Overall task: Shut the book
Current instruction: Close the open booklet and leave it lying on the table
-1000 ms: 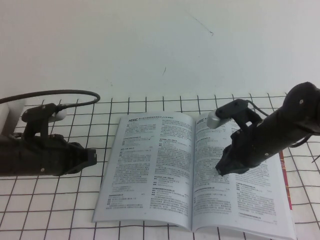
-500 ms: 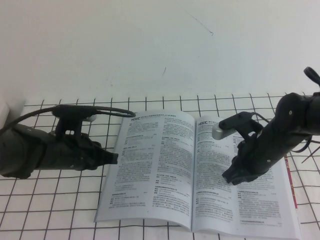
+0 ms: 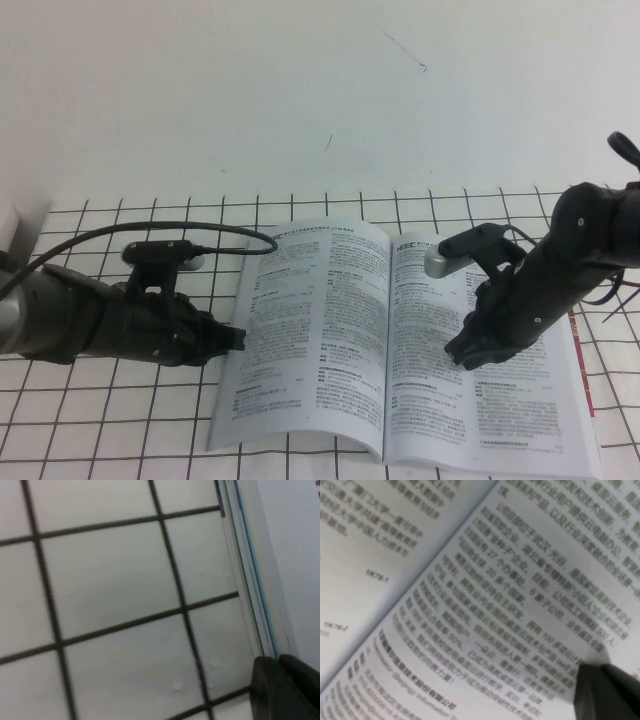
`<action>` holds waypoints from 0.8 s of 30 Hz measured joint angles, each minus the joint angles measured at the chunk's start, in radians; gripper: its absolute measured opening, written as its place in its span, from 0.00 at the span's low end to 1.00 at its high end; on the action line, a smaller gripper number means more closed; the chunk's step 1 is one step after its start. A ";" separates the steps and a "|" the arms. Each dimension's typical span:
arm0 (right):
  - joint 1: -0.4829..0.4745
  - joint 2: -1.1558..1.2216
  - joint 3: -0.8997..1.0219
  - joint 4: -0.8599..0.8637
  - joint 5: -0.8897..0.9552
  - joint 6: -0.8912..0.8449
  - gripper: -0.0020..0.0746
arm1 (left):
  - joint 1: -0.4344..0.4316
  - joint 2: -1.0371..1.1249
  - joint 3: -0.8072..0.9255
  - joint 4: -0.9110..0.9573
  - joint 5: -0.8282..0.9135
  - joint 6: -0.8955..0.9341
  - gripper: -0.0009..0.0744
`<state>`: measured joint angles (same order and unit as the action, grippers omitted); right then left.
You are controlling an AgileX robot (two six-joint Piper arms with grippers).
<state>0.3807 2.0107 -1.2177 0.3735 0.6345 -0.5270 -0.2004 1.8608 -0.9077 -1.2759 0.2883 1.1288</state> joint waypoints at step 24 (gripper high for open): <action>-0.013 -0.129 0.012 -0.273 0.008 0.218 0.02 | -0.002 -0.004 -0.048 -0.416 0.852 0.241 0.01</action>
<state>0.3678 1.8815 -1.2055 0.1008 0.6422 -0.3093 -0.2025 1.8572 -0.9553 -1.6922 1.1408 1.3697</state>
